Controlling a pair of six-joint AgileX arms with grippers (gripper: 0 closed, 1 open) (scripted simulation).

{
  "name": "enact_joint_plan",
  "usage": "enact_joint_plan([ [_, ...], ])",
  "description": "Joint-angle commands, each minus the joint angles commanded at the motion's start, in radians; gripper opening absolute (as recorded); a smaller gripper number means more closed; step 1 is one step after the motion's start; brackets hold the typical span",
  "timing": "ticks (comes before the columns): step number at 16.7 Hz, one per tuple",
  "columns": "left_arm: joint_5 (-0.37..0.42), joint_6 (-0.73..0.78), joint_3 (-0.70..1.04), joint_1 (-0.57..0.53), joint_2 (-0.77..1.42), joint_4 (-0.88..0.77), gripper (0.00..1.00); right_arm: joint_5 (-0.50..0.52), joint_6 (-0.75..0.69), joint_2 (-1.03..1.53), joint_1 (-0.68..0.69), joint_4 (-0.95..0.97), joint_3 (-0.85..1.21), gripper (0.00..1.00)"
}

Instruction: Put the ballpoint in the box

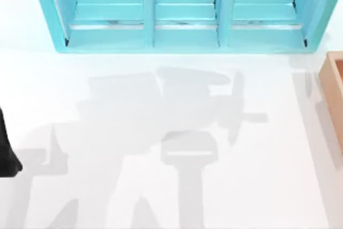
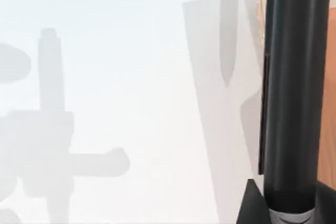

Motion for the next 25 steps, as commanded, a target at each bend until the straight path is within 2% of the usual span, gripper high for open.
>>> enact_joint_plan([
  [6,0.000,0.000,0.000,0.000,0.000,0.000,1.00,0.045,0.519,-0.376,-0.364,0.336,-0.590,0.00],
  [10,0.000,0.000,0.000,0.000,0.000,0.000,1.00,0.057,0.745,-0.535,-0.519,0.518,-0.850,0.00],
  [13,0.000,0.000,0.000,0.000,0.000,0.000,1.00,0.059,0.817,-0.588,-0.575,0.595,-0.938,0.00],
  [17,0.000,0.000,0.000,0.000,0.000,0.000,1.00,0.059,0.823,-0.593,-0.581,0.603,-0.946,0.00],
  [20,0.000,0.000,0.000,0.000,0.000,0.000,1.00,0.060,0.825,-0.581,-0.563,0.614,-0.954,0.00],
  [25,0.000,0.000,0.000,0.000,0.000,0.000,1.00,0.090,0.884,-0.519,-0.467,0.745,-1.025,0.00],
])
